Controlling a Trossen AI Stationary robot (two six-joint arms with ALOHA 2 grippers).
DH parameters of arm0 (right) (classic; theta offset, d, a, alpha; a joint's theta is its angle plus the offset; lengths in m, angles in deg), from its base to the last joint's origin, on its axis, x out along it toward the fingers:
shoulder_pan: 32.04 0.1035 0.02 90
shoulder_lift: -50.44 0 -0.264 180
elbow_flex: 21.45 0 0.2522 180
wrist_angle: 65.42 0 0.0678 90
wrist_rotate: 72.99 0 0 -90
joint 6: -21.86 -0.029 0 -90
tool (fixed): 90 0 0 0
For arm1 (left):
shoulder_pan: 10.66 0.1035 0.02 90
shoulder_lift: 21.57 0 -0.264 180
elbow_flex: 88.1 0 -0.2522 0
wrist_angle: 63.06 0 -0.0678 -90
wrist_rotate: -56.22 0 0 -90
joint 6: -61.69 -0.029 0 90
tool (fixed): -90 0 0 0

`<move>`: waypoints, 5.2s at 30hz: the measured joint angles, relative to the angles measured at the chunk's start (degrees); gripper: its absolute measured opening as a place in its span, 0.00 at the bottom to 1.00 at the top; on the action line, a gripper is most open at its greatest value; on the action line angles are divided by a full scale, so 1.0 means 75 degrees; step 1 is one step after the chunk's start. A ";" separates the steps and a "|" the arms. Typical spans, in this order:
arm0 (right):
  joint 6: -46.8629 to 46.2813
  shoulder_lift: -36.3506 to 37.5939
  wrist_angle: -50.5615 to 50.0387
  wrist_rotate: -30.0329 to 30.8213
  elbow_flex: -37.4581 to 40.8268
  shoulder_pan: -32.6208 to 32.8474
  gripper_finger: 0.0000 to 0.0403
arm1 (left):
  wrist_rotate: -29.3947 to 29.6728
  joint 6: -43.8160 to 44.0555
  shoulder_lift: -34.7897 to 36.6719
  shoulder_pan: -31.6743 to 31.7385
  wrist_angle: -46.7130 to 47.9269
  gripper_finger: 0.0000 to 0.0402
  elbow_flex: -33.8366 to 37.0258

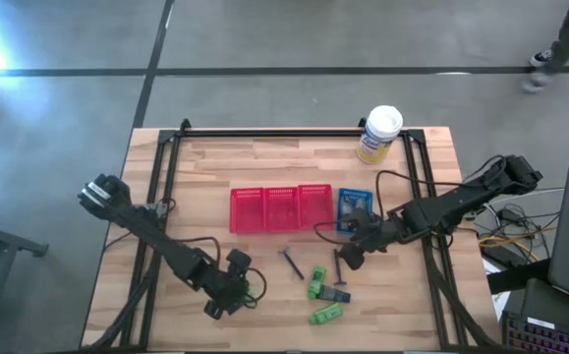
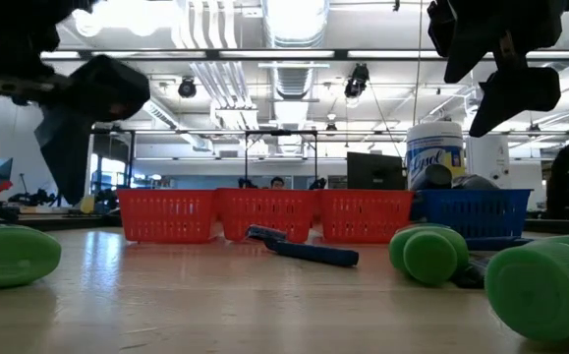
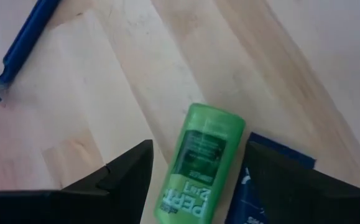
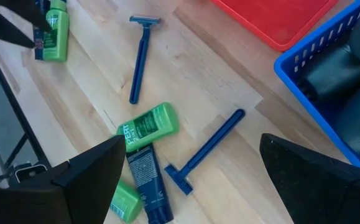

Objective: Pick & Place Travel size toiletries
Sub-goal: Put the green shampoo into the left red bin, then put the blue razor into the middle red bin

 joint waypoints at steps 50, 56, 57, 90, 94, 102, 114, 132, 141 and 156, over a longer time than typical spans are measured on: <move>0.0178 0.0000 -0.0067 0.0031 0.0164 -0.0029 0.91 | 0.4090 1.0809 0.2193 0.2271 0.2303 0.38 0.0496; 0.0120 0.0000 -0.0049 0.0054 0.0164 -0.0051 0.91 | 0.3352 1.0326 0.2252 0.3494 0.1265 0.38 0.1118; 0.0108 0.0000 -0.0038 0.0062 0.0164 -0.0050 0.91 | 0.3286 1.0213 0.2217 0.3634 0.1103 0.38 0.1166; 0.0106 0.0003 -0.0053 -0.0219 0.0164 0.0309 0.91 | 0.0944 0.4000 0.1952 0.2750 -0.1427 0.53 0.0309; -0.0252 0.0003 -0.0044 -0.0213 0.0164 0.0303 0.91 | 0.0876 0.3872 0.1878 0.2153 -0.1268 0.53 0.0258; -0.0848 0.0003 0.0000 -0.0213 0.0164 0.0306 0.91 | 0.0454 0.4006 0.1874 0.0621 0.1253 0.52 0.0268; -0.1059 0.0006 0.0447 0.0013 0.0164 0.0303 0.91 | 0.0567 0.4516 0.1874 -0.0677 0.3406 0.48 0.0277; -0.0830 0.0009 0.0531 0.0213 0.0164 0.0306 0.91 | 0.0125 0.4584 0.1874 -0.0840 0.2539 0.48 0.1350; -0.0715 0.0009 0.0524 0.0213 0.0164 0.0306 0.91 | 0.0136 0.4975 0.1874 -0.0836 0.2180 0.47 0.1848; -0.0705 0.0009 0.0513 0.0210 0.0164 0.0303 0.91 | 0.0411 0.4966 0.1874 -0.0828 0.1930 0.34 0.2168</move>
